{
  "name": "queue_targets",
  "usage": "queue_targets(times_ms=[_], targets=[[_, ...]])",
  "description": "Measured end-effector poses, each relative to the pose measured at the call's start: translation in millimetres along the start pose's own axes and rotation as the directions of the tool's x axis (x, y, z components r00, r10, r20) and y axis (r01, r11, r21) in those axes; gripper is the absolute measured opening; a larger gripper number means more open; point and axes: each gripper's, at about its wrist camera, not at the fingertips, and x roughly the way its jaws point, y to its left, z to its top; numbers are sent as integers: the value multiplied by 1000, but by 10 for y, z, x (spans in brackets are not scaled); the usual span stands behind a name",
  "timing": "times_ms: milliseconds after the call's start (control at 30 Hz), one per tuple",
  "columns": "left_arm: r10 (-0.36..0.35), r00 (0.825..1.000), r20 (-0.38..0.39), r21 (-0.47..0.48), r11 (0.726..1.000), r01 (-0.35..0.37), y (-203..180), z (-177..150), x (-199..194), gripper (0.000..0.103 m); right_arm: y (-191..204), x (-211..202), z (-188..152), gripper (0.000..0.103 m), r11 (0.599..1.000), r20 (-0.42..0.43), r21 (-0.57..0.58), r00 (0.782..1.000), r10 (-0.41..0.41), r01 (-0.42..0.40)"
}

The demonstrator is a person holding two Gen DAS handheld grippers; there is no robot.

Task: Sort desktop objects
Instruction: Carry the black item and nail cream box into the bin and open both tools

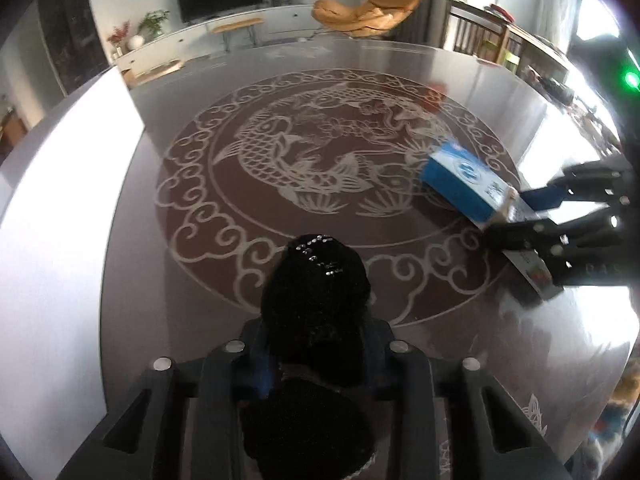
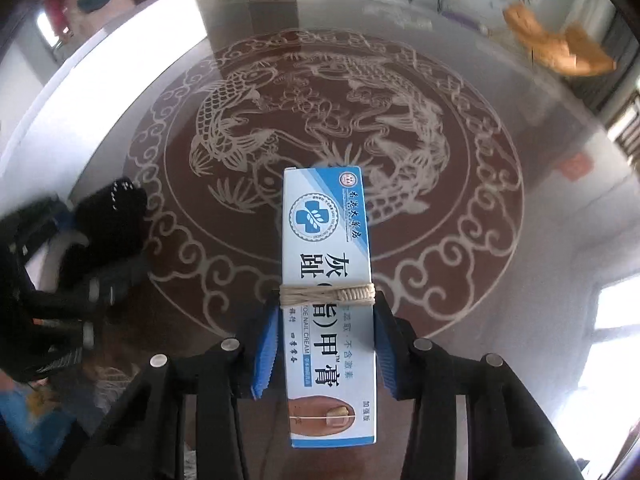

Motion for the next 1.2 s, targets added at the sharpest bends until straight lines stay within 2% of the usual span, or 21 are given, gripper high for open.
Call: queue_targets(times_ms=[67, 233, 367, 467, 600, 667, 733, 867, 967, 1033, 1100, 1133, 1167, 1200], targets=[[-16, 999, 36, -31, 999, 17, 36, -65, -87, 30, 27, -52, -90, 43, 1000, 14, 1, 1000, -18, 18], [-88, 987, 131, -131, 986, 105, 108, -256, -467, 30, 78, -224, -264, 43, 998, 59, 31, 997, 45, -46], [-135, 964, 229, -222, 957, 187, 396, -295, -988, 30, 223, -443, -79, 43, 998, 82, 16, 994, 65, -67], [-127, 947, 294, -254, 945, 206, 710, -301, -1413, 30, 495, -692, 101, 43, 995, 135, -20, 986, 95, -93], [-60, 943, 328, -298, 940, 164, 1277, -338, -1860, 30, 1041, -1086, 517, 43, 980, 213, -98, 958, 193, -176], [10, 949, 314, -328, 940, 99, 1595, -365, -1963, 30, 1383, -1240, 736, 43, 963, 244, -148, 936, 255, -224], [106, 956, 273, -360, 933, -1, 1901, -420, -1965, 30, 1758, -1342, 912, 43, 941, 264, -198, 910, 320, -273], [196, 967, 165, -463, 881, -100, 2433, -663, -1794, 30, 2530, -1403, 1199, 43, 888, 260, -285, 863, 434, -361], [206, 975, 89, -515, 847, -132, 2658, -860, -1599, 30, 2999, -1240, 1304, 43, 857, 210, -313, 850, 482, -409], [202, 978, 47, -534, 833, -147, 2701, -957, -1497, 36, 3261, -1027, 1333, 44, 852, 163, -332, 865, 474, -405], [204, 979, 19, -538, 827, -163, 2693, -983, -1375, 46, 3490, -787, 1321, 46, 856, 108, -357, 894, 435, -374], [204, 979, 20, -535, 829, -162, 2677, -1002, -1342, 61, 3570, -662, 1290, 48, 859, 86, -372, 909, 408, -351], [209, 978, 25, -533, 830, -164, 2615, -1014, -1302, 80, 3613, -596, 1241, 54, 862, 83, -382, 917, 390, -332], [228, 973, 35, -528, 831, -176, 2578, -1029, -1302, 88, 3619, -563, 1217, 63, 863, 94, -389, 917, 387, -324]])
